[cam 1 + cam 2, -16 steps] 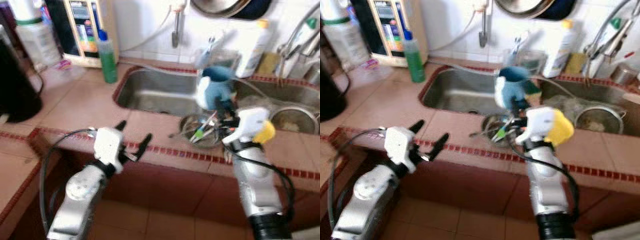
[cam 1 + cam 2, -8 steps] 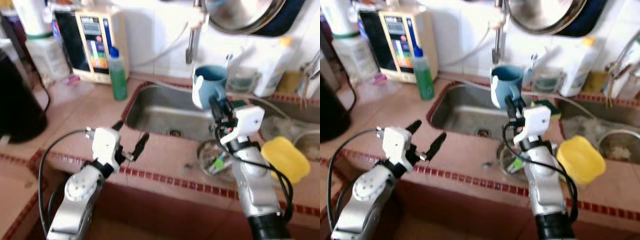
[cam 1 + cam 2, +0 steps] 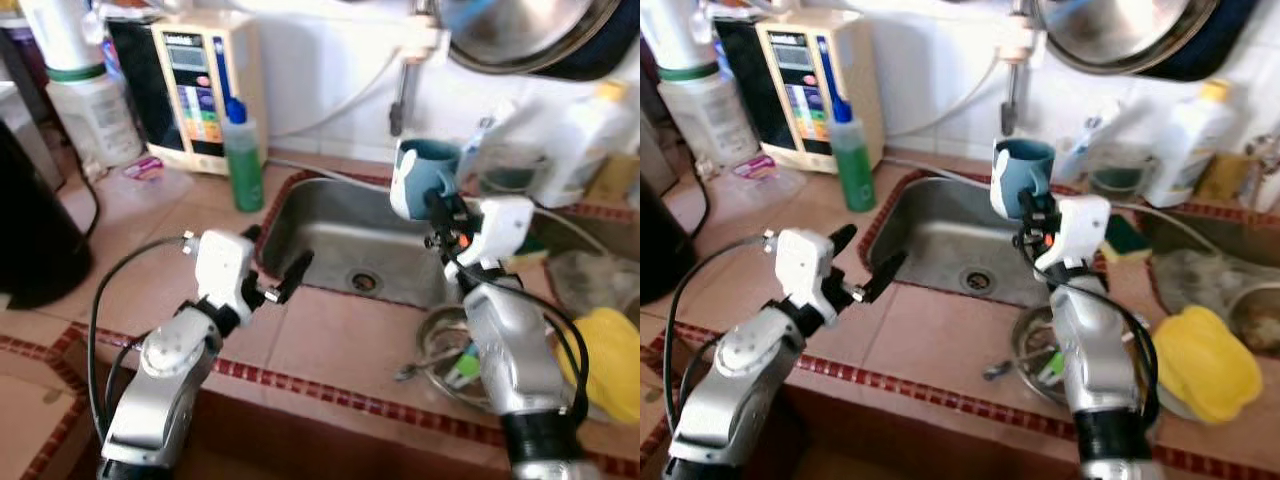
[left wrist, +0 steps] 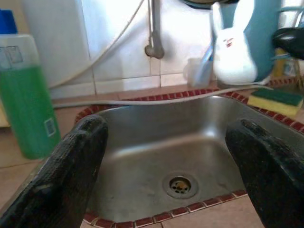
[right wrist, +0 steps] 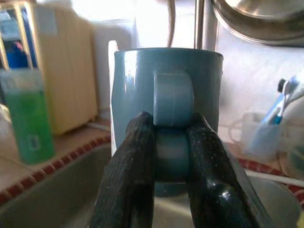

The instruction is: Kitchen organization

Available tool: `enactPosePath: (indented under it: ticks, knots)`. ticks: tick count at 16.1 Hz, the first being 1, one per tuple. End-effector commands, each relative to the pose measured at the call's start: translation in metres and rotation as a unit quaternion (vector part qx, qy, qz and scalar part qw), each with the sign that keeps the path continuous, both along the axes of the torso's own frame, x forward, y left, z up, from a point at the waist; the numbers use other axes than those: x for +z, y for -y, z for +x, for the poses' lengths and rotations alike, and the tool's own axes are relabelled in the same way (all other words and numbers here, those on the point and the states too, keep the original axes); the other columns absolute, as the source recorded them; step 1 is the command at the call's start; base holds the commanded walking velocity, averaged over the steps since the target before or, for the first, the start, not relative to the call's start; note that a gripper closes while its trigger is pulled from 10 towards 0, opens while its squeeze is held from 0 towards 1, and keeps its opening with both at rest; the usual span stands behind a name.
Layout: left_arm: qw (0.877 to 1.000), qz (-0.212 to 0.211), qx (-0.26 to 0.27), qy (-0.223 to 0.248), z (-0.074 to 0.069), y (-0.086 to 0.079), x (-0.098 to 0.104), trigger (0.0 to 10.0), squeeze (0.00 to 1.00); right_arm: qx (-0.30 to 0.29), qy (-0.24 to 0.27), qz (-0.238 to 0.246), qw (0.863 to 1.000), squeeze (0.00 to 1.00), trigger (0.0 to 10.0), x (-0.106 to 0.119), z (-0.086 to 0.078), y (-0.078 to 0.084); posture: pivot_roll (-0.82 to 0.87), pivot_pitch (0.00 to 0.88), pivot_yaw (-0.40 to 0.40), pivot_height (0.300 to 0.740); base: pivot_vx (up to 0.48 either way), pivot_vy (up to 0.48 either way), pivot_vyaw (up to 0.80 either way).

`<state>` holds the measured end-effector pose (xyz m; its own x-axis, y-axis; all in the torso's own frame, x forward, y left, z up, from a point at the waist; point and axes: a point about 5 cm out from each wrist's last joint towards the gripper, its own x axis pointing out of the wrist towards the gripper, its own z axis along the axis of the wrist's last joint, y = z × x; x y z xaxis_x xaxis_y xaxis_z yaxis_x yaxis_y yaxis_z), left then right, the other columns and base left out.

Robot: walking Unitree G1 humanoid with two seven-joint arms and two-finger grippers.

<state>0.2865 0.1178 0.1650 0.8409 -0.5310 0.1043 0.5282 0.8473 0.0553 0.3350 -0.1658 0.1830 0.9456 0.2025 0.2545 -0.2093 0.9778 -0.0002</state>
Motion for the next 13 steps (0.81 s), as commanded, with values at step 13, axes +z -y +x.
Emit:
enactPosePath:
  ticks: [13]
  knots:
    - [0.986, 0.015, -0.16, -0.044, -0.051, 0.034, 0.035, 10.0, 0.0, 0.112, -0.108, -0.031, 0.987, 0.0, 10.0, 0.021, 0.022, 0.018, -0.09, 0.211, 0.032, 0.74, 0.0, 0.0, 0.0]
